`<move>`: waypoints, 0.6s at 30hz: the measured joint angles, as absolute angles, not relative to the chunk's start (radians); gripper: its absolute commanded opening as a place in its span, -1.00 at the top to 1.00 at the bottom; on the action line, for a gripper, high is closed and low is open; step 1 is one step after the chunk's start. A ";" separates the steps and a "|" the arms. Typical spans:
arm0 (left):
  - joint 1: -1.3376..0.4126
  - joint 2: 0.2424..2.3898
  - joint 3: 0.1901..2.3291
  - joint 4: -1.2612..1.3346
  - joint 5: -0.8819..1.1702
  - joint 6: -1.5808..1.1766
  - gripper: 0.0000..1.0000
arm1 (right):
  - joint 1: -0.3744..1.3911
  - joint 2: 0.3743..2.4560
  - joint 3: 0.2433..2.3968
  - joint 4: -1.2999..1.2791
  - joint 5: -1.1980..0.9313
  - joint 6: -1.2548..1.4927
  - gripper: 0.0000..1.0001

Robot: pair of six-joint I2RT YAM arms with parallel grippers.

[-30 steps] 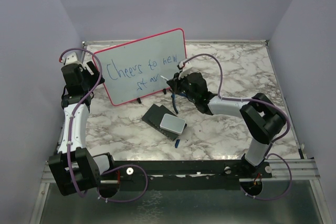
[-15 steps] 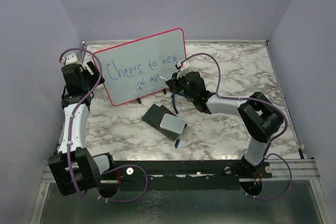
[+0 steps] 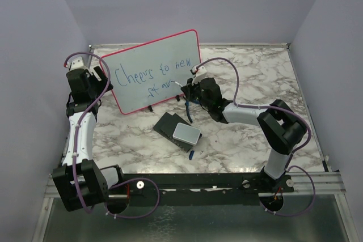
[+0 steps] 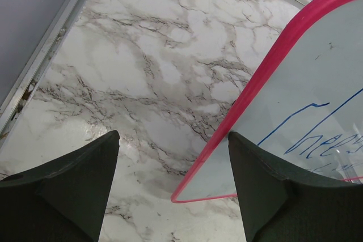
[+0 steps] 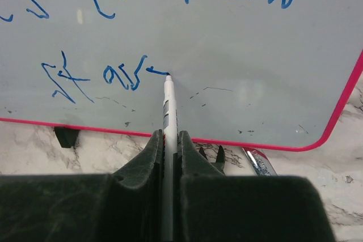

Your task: Write a sentence on the whiteboard

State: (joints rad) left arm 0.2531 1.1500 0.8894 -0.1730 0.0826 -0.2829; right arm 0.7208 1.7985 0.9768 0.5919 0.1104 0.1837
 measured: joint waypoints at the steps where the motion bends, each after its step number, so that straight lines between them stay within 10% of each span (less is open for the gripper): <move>1: 0.253 1.150 0.889 -0.173 0.083 -0.283 -0.58 | 0.721 1.797 0.975 0.591 0.117 0.184 0.99; 18: 0.253 1.150 0.888 -0.173 0.083 -0.283 -0.58 | 0.720 1.783 0.956 0.596 0.140 0.176 0.99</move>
State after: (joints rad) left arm 0.2531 1.1500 0.8883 -0.1730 0.0826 -0.2829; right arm 0.7204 1.7832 0.9562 0.5964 0.1402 0.1764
